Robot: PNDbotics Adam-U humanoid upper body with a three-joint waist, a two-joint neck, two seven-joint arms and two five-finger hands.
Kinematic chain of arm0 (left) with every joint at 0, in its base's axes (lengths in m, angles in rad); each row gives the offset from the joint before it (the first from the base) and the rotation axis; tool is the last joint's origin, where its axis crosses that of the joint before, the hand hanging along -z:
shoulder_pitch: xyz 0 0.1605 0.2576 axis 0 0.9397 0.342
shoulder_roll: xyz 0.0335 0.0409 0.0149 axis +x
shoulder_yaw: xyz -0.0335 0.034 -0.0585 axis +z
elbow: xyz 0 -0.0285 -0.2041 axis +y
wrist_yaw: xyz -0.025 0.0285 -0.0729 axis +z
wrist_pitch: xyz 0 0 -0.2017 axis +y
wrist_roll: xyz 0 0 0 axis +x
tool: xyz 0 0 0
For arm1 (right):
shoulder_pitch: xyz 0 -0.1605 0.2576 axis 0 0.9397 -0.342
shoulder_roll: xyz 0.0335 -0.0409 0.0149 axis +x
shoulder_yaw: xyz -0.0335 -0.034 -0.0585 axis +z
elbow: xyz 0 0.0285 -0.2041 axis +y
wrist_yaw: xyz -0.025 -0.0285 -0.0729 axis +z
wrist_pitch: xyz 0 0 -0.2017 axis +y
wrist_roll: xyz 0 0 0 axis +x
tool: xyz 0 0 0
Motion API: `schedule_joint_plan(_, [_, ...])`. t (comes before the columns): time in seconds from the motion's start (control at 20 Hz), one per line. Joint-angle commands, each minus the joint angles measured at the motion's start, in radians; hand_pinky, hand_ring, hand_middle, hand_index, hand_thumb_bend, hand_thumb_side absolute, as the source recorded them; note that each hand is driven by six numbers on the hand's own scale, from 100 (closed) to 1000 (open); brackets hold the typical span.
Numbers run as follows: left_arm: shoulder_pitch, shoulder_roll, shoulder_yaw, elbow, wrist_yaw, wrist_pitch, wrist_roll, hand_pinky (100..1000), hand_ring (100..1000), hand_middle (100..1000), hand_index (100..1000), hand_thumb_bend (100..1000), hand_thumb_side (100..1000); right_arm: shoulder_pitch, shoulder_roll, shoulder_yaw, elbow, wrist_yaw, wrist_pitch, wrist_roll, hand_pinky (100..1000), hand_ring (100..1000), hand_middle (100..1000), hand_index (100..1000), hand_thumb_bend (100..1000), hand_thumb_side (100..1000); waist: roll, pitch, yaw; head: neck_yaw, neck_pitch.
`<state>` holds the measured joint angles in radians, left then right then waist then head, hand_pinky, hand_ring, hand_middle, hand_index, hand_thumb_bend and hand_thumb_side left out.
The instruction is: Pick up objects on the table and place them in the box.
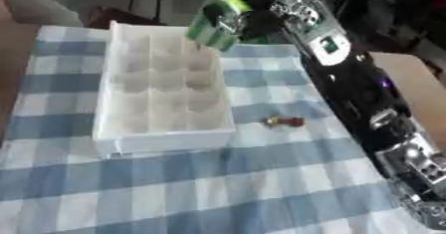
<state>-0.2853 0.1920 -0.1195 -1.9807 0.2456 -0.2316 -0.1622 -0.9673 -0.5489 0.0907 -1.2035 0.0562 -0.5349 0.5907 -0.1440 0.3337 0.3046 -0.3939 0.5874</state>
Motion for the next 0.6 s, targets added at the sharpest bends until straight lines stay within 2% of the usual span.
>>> schedule_joint_plan(0.05, [-0.015,0.0,0.0,-0.019,0.005,0.004,-0.001,480,1000,981,817,249,720,-0.013,0.001,0.002,0.013,0.086,-0.148,0.044,144,471,889,961,100,269,0.006,-0.019,0.001,-0.004,-0.015])
schedule_joint_plan(0.1, [-0.016,-0.001,0.0,-0.019,0.005,0.004,-0.002,480,1000,982,818,248,720,-0.011,0.009,0.007,0.016,0.111,-0.168,0.035,221,521,918,975,100,225,0.007,-0.017,0.001,-0.004,-0.015])
schedule_joint_plan(0.35, [-0.015,-0.003,0.0,-0.019,0.003,0.0,-0.004,480,1000,981,818,247,720,-0.004,0.039,0.026,0.028,0.208,-0.242,0.02,291,563,932,985,100,206,0.012,-0.013,-0.003,-0.005,-0.014])
schedule_joint_plan(0.4, [-0.015,-0.003,0.0,-0.019,0.003,0.0,-0.005,479,1000,982,818,246,720,-0.001,0.042,0.034,0.028,0.223,-0.255,0.025,425,636,951,1000,100,199,0.013,-0.012,-0.004,-0.006,-0.014])
schedule_joint_plan(0.45, [-0.014,-0.003,0.0,-0.019,0.002,-0.001,-0.005,479,1000,982,818,246,720,0.003,0.046,0.04,0.027,0.238,-0.27,0.034,425,636,951,1000,100,199,0.015,-0.011,-0.007,-0.006,-0.013])
schedule_joint_plan(0.5, [-0.013,-0.004,0.0,-0.019,0.001,-0.001,-0.006,479,1000,982,818,246,720,0.006,0.048,0.044,0.026,0.254,-0.283,0.042,548,690,959,1000,100,198,0.016,-0.01,-0.009,-0.005,-0.013])
schedule_joint_plan(0.55, [-0.013,-0.004,0.001,-0.019,0.001,-0.001,-0.006,479,1000,982,818,246,720,0.009,0.049,0.047,0.025,0.271,-0.296,0.05,548,690,959,1000,100,198,0.017,-0.01,-0.011,-0.005,-0.013])
schedule_joint_plan(0.6, [-0.012,-0.005,0.001,-0.019,0.0,-0.002,-0.006,479,1000,982,818,246,721,0.012,0.05,0.047,0.025,0.286,-0.308,0.053,736,767,975,1000,100,198,0.018,-0.01,-0.012,-0.004,-0.013])
